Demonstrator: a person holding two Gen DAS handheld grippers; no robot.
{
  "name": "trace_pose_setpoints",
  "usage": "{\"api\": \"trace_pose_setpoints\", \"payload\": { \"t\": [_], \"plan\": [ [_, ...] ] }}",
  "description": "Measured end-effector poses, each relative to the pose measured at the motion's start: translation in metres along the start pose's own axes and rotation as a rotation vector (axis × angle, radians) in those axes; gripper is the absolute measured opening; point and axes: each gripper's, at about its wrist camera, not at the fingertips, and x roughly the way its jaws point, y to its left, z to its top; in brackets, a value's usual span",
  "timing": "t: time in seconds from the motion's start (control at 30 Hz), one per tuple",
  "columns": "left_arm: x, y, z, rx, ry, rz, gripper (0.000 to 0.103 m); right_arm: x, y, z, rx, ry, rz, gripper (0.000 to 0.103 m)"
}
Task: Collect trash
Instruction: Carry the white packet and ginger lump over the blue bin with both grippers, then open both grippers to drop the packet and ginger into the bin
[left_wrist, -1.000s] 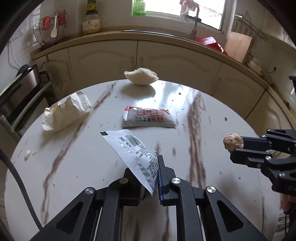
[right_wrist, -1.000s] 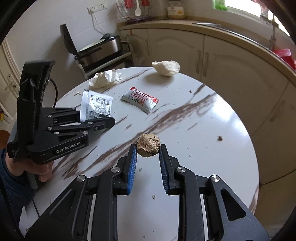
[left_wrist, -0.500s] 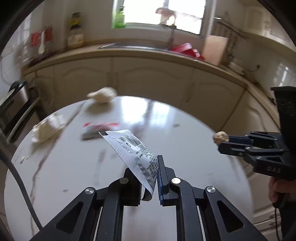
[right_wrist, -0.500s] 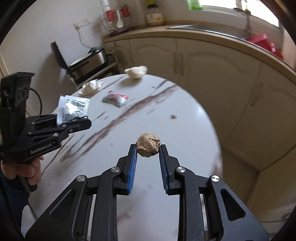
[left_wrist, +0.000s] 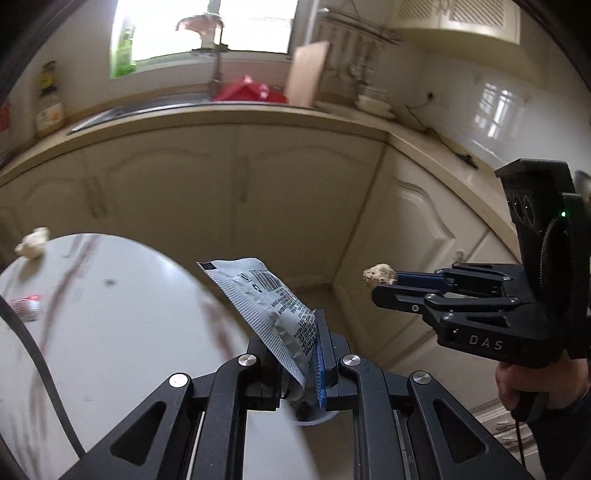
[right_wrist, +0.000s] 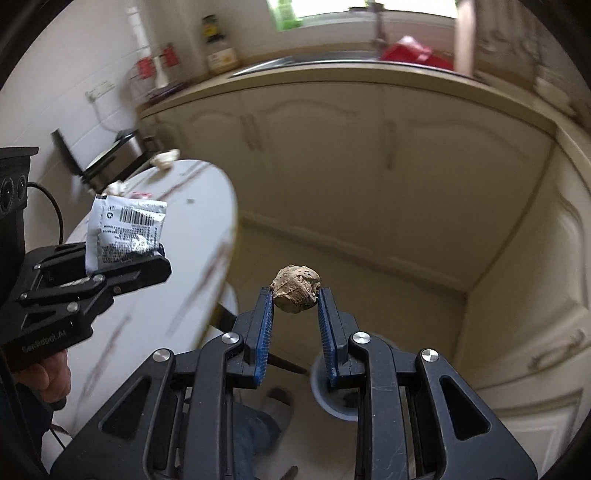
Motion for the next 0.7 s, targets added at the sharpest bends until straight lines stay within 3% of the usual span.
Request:
{"api": "trace_pose_setpoints", "payload": {
  "t": [0.2,0.5,0.7],
  "plan": [
    [0.051,-0.037,0.003,0.024,0.088,0.008,0.010,0.011,-0.055,-0.025,0.077,0.038,-0.026,0.023],
    [0.131,-0.063,0.015,0.062,0.236,0.025,0.012,0.068,-0.113,-0.059,0.200,0.146,0.001,0.023],
    [0.168,-0.065,0.030,0.075,0.293,0.070,0.032,0.095,-0.138,-0.064,0.255,0.177,0.027,0.026]
  ]
}}
